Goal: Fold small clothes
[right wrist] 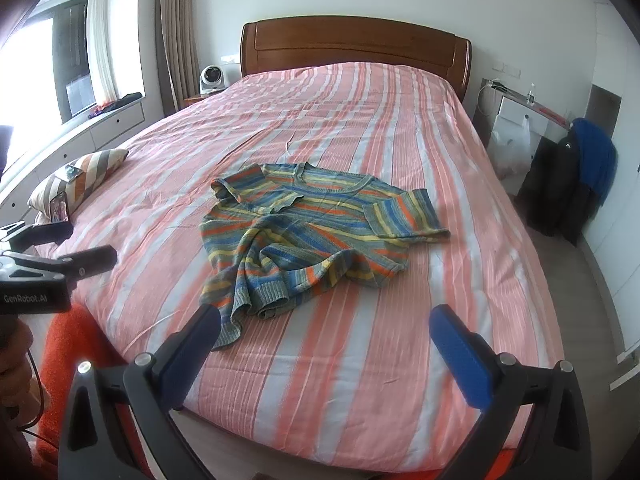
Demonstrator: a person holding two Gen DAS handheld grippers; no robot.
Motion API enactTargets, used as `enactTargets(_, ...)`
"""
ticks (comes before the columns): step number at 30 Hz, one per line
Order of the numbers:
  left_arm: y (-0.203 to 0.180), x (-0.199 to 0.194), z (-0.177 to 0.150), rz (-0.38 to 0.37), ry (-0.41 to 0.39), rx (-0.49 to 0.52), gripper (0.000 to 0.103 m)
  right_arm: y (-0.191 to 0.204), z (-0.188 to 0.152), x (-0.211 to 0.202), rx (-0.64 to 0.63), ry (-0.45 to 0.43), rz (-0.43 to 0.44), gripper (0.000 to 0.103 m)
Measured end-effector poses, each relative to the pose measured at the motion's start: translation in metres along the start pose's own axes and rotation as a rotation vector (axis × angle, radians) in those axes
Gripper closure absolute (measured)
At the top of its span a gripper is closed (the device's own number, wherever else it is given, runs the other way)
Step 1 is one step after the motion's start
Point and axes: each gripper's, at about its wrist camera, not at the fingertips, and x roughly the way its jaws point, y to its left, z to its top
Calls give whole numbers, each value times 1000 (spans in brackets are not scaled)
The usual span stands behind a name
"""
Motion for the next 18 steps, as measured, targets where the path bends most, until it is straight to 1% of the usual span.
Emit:
enactTargets(4, 0, 4, -1, 2, 8, 1, 0, 1, 0, 3, 2, 7, -1, 0)
enactTargets(9, -2, 3, -2, 3, 0, -6, 0, 2, -2, 8, 4, 23, 4, 0)
enactTargets(18, -5, 3, -2, 10, -3, 1, 0, -2, 0, 7, 30, -6, -5, 0)
